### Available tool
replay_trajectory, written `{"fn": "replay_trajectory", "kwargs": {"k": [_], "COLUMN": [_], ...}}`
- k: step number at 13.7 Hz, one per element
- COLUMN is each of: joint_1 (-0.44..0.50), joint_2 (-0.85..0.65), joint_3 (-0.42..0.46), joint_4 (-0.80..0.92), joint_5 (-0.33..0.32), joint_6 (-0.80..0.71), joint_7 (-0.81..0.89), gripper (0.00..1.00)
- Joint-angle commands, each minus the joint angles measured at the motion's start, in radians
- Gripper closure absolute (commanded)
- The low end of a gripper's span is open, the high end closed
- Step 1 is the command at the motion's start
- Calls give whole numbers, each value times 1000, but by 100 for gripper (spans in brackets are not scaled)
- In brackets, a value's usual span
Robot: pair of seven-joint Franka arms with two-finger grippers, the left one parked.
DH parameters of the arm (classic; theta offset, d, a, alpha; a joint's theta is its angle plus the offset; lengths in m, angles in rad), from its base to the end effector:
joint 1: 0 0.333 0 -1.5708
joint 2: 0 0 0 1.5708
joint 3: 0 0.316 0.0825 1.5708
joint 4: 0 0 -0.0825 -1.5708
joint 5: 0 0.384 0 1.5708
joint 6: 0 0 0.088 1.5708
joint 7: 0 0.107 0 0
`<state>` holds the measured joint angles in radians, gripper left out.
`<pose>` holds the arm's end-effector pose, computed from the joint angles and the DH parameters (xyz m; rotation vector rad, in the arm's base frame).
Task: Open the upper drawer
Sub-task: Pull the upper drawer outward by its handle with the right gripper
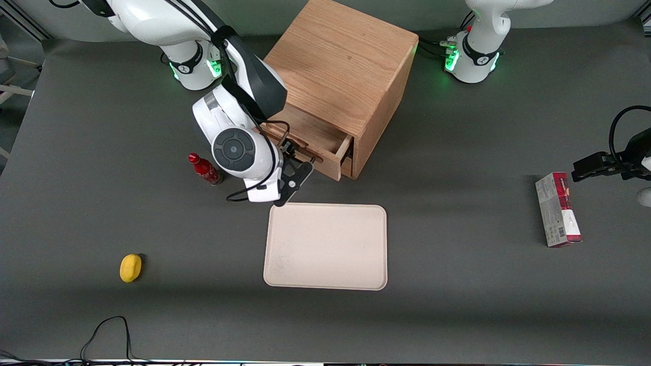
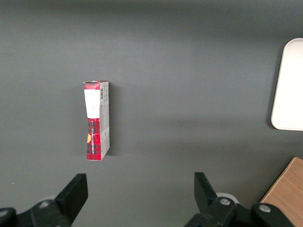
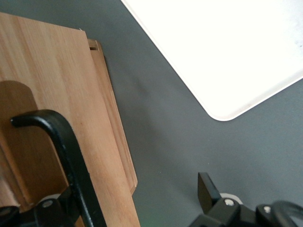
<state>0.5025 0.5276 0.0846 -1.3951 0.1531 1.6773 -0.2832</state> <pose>0.5627 0.3801 0.3871 -2.7099 -1.1924 0.4022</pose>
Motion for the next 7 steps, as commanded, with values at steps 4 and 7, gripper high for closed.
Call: {"fn": "replay_trajectory", "kwargs": {"k": [4,7], "joint_1": [-39,-55], "joint_2": [37,46], "joint_3": [0,0], "joint_4": [67,87], "joint_5": [3,3], "joint_6": [-8,-8], "joint_7": [-28,-28], "gripper": [0,0]}}
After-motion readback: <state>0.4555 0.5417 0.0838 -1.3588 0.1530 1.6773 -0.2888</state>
